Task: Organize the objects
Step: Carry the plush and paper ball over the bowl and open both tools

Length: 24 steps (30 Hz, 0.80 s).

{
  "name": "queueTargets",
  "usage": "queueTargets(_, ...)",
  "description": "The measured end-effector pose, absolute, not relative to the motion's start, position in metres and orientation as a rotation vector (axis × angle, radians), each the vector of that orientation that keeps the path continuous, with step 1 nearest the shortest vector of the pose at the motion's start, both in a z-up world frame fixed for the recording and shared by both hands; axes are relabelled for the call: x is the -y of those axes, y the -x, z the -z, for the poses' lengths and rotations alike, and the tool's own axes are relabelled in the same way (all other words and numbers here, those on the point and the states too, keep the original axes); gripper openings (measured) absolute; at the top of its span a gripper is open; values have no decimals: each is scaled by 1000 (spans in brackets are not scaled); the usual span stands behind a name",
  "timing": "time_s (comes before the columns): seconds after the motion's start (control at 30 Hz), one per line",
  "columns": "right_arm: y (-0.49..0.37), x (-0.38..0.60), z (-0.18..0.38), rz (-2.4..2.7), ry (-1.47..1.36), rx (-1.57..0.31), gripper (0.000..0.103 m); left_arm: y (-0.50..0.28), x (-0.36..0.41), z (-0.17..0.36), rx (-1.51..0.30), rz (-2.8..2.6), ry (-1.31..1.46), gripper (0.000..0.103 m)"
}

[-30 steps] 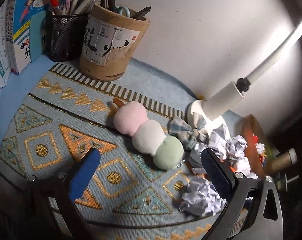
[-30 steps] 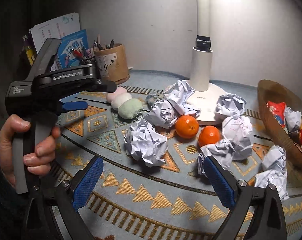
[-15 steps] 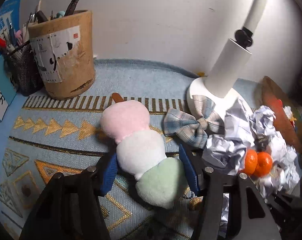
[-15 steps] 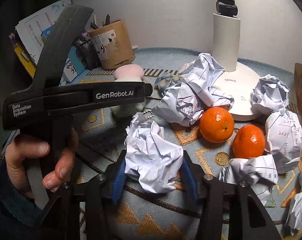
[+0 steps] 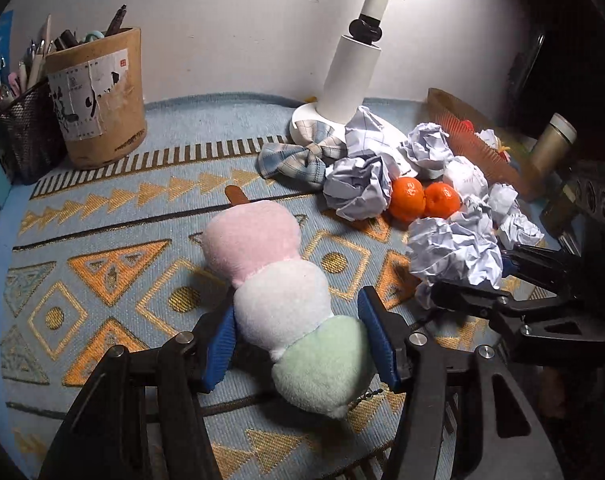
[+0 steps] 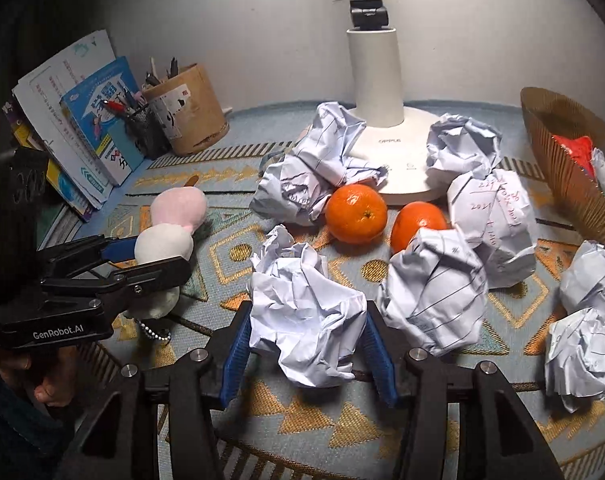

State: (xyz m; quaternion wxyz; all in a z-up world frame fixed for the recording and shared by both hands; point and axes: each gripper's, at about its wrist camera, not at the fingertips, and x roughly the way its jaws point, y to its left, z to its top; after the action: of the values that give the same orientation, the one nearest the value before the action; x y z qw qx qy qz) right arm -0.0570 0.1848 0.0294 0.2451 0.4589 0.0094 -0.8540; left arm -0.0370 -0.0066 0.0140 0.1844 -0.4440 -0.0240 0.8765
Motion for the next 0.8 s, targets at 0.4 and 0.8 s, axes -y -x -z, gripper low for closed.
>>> queueTargets(0.4,47,-197,-22,2371,-1207,74,72,33,15,-14,199,-2523,1232,72)
queueTargets(0.8,27,-185,-34,2467,-1060,-41,49,26,-10,-19,-13,-2592,1202,54)
